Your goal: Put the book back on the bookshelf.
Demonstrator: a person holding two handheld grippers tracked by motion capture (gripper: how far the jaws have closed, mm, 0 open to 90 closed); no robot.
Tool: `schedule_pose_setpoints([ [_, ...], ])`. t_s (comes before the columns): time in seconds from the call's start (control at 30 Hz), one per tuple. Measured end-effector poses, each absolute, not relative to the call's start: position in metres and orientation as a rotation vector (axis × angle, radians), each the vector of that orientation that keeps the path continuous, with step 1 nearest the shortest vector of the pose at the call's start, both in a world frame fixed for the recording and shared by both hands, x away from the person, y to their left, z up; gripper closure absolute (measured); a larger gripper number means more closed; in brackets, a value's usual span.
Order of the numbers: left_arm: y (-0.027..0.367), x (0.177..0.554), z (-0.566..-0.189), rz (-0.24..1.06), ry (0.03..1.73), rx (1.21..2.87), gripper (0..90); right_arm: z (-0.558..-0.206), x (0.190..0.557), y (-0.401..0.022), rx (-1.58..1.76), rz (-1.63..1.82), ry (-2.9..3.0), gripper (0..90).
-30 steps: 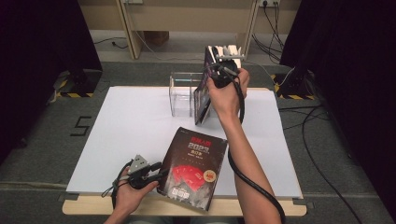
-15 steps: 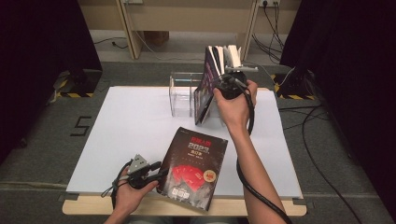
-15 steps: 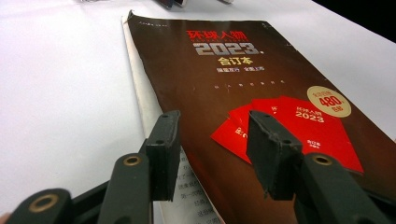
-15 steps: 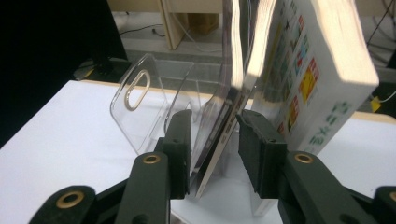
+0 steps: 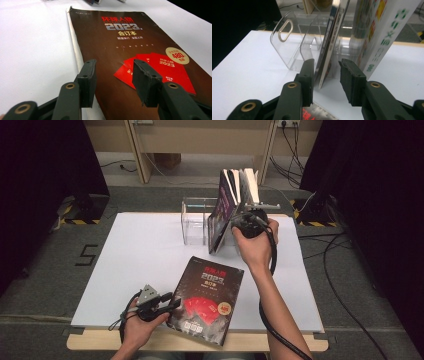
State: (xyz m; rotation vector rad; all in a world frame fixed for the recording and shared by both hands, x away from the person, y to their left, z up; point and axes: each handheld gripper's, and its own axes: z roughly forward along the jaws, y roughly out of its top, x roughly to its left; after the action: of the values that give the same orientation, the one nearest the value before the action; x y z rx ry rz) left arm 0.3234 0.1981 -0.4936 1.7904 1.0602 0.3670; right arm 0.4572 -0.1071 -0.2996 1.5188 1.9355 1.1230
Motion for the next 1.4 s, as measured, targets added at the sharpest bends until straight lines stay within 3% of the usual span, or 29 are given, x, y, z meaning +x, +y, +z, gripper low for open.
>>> schedule_pose_setpoints([
  [0.6,0.198,0.326,-0.493,0.362,1.074,1.790,52.4,-0.339,0.450,-0.124,1.613,1.061,1.999,64.1],
  [1.4,0.204,0.332,-0.501,0.349,1.151,1.809,50.8,-0.418,0.454,-0.141,1.823,0.902,2.098,63.8],
])
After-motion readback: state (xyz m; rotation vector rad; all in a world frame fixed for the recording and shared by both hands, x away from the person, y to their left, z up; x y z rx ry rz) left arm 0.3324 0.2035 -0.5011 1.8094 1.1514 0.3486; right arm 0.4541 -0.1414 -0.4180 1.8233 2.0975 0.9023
